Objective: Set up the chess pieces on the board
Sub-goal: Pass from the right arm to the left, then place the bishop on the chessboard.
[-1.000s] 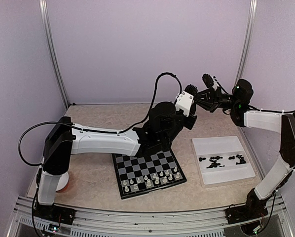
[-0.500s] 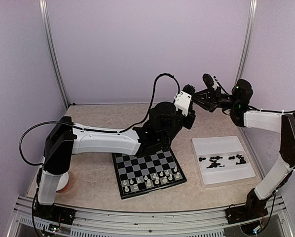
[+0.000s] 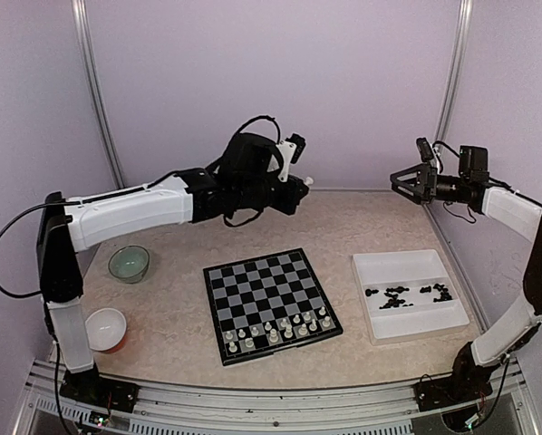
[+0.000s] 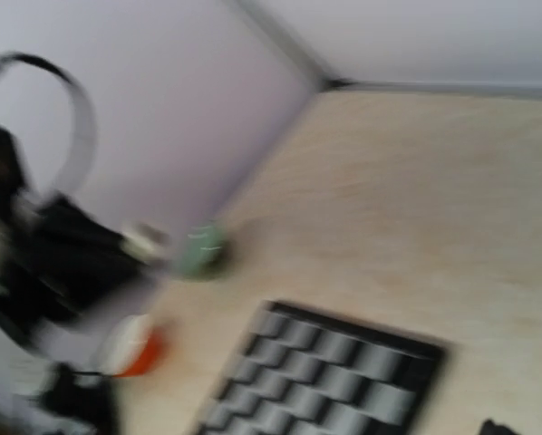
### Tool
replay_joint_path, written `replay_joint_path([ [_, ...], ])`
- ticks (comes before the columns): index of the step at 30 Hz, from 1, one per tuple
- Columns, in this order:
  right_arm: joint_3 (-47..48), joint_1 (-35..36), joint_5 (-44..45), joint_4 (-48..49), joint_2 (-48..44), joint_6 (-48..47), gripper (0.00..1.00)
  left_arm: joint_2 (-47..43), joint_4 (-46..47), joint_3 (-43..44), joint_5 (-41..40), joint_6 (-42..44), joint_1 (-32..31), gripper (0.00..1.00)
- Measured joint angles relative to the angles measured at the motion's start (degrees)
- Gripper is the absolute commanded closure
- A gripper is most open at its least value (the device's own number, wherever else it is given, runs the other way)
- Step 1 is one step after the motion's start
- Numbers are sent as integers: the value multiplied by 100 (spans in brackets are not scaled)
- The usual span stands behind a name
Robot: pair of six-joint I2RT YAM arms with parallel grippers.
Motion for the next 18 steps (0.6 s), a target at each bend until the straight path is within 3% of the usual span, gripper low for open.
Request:
replay_joint_path([
  [7, 0, -120, 767, -1196, -468, -1633, 1, -968, -2544, 0, 1580, -555, 1005, 100],
  [12, 0, -118, 1029, -1543, -584, -2238, 1, -879, -3980, -393, 2140, -597, 1412, 100],
  [18, -11, -118, 1220, -1792, -634, -2588, 1, -413, -5211, -846, 2590, -529, 1464, 100],
])
